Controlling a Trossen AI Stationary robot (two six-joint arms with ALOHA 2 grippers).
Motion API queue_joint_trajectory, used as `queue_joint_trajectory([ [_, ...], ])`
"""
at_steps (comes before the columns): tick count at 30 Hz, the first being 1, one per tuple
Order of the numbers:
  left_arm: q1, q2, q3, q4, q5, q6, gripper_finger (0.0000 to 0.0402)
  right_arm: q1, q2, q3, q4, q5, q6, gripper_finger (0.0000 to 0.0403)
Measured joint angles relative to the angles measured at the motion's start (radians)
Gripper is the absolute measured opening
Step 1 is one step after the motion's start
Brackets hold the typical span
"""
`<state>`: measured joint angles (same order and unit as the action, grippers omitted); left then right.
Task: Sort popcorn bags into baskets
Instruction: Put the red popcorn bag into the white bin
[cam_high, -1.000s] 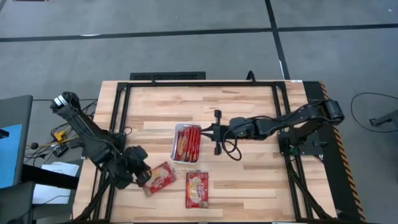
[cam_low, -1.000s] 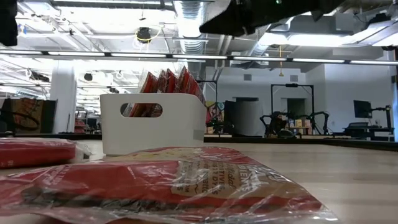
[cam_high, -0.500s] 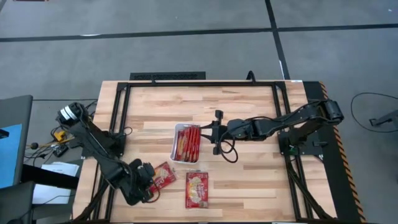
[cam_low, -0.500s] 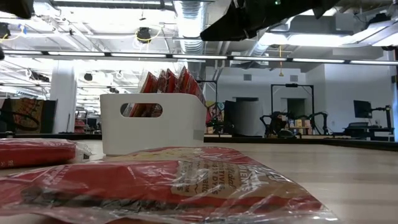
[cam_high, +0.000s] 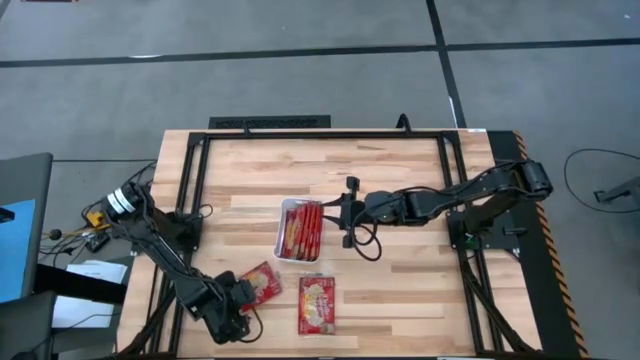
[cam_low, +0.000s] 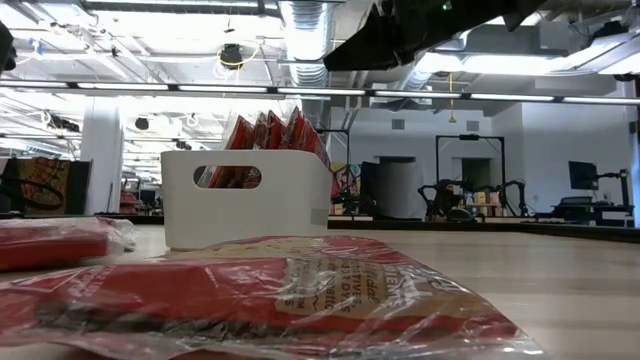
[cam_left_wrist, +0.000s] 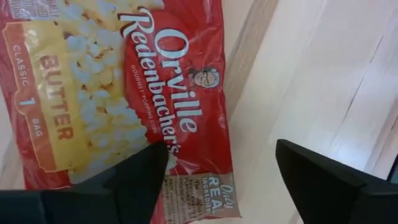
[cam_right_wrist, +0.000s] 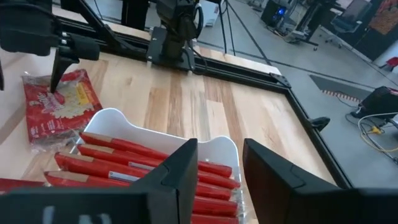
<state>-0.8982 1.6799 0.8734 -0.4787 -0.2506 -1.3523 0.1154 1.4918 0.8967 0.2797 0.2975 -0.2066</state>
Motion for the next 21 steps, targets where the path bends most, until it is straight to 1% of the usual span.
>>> queue_joint_trajectory([
  [3,0.001,0.021,0.001,-0.042,0.030,0.003,0.0285,0.000,0.000,0.000,-0.013,0.000,0.012,0.0142],
  [6,0.003,0.028,0.004,-0.087,0.062,-0.023,0.0235,0.000,0.000,0.000,-0.020,0.000,0.024,0.0136],
  [8,0.009,0.028,0.004,-0.111,0.067,-0.054,0.0182,0.000,0.000,0.000,-0.022,0.000,0.025,0.0130],
  [10,0.014,0.028,0.003,-0.125,0.079,-0.071,0.0119,0.000,0.000,0.000,-0.021,0.000,0.026,0.0125],
  [12,0.016,0.028,0.002,-0.118,0.091,-0.068,0.0051,0.000,0.000,0.000,-0.021,0.000,0.026,0.0119],
  [13,0.019,0.028,0.002,-0.117,0.096,-0.059,0.0027,0.000,0.000,0.000,-0.021,0.000,0.026,0.0117],
  [14,0.020,0.028,0.002,-0.116,0.103,-0.058,0.0018,0.000,0.000,0.000,-0.021,0.000,0.026,0.0115],
  [17,0.020,0.024,0.002,-0.104,0.099,-0.037,0.0019,0.000,0.000,0.000,-0.020,0.000,0.026,0.0109],
  [21,0.018,-0.009,0.063,-0.155,0.037,0.035,0.0005,0.000,0.000,0.000,-0.016,-0.008,0.023,0.0107],
])
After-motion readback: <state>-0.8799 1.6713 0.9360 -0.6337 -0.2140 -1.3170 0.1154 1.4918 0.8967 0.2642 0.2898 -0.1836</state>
